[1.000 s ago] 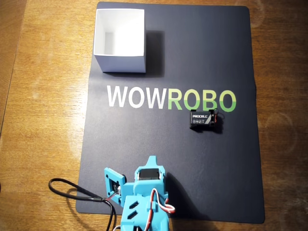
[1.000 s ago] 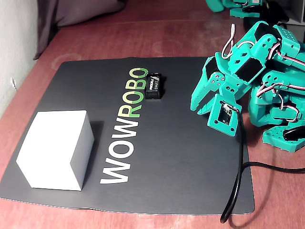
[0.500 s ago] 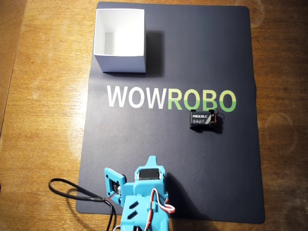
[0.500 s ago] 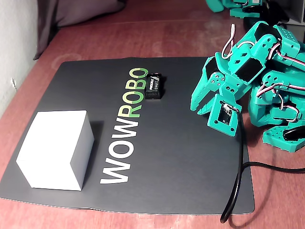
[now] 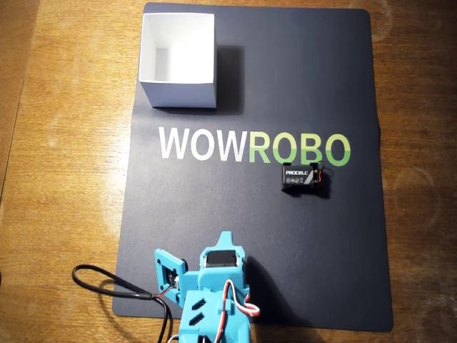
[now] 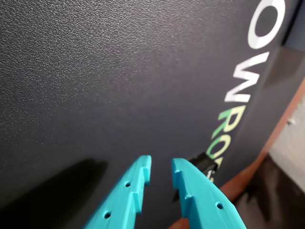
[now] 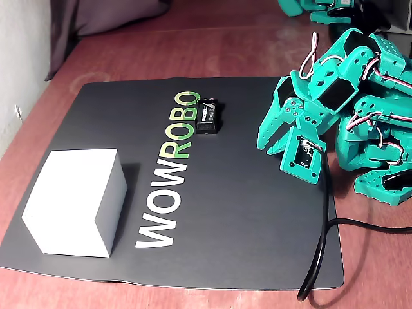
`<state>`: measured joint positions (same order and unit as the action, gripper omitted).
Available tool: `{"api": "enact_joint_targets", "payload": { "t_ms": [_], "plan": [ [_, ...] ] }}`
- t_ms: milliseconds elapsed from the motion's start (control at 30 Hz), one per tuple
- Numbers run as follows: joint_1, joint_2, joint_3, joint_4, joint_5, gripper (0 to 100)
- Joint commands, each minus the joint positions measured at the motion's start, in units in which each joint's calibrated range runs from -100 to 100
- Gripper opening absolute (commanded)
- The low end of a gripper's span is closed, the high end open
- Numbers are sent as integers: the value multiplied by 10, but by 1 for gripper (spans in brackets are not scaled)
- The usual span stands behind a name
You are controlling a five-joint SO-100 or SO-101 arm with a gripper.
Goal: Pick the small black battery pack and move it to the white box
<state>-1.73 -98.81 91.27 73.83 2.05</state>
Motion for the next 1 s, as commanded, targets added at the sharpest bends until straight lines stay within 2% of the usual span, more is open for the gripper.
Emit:
{"api": "enact_joint_targets", "payload": {
  "t_ms": [0, 967],
  "plan": [
    [6, -2, 0, 7, 2, 4],
    [-3, -2, 0, 4, 2, 4]
  ]
}}
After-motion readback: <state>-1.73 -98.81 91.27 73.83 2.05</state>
